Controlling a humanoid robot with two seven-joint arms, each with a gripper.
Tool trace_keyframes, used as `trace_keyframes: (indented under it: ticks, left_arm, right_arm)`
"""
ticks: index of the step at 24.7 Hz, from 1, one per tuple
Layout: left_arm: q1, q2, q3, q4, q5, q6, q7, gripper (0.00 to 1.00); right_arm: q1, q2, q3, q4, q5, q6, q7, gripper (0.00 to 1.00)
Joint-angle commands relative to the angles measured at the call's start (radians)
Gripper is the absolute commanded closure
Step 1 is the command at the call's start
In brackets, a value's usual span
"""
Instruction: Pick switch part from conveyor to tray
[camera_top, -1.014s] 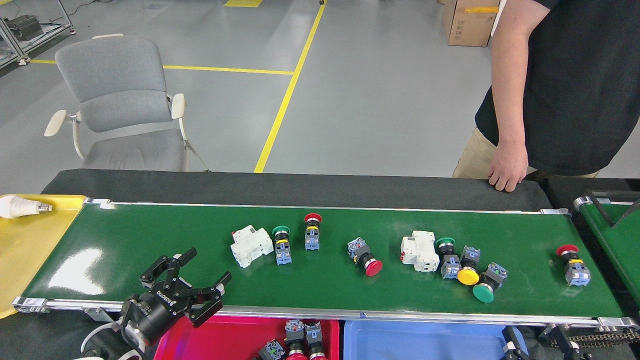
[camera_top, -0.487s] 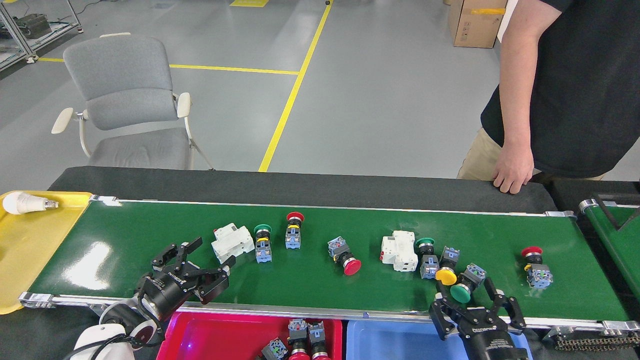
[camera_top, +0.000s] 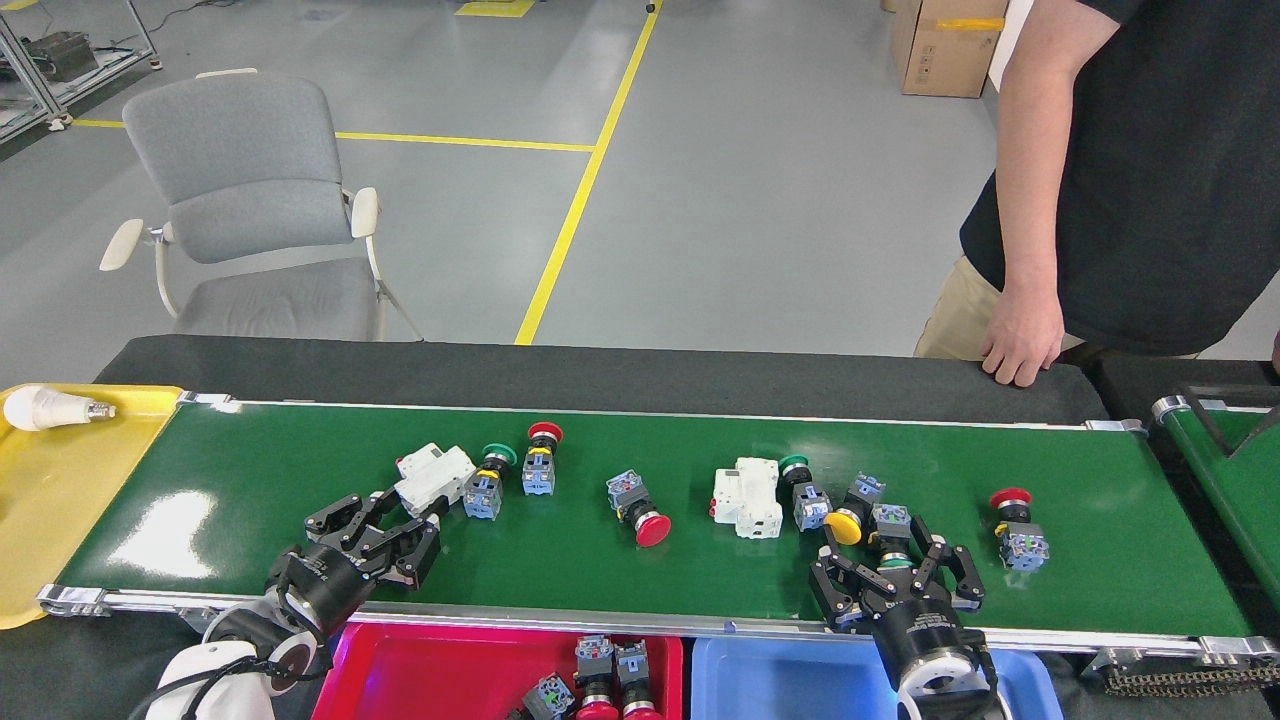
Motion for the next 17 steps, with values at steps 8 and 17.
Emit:
trace_keyframes:
  ticks: [8,17]
  left_arm:
    - [0.09,0.017,0.008,-0.249,0.105,-0.023,0.013,0.84]
    - [0.307,0.049,0.03,-0.579,0.178,-0.063,0.012,0.84]
  right_arm:
    - [-0.004,-0.017,0.008,-0.025,-0.008,-0.095,0.017,0.86]
    - [0.061,-0.019,0.006,-0.177,-0.024,-0.181,0.016,0.88]
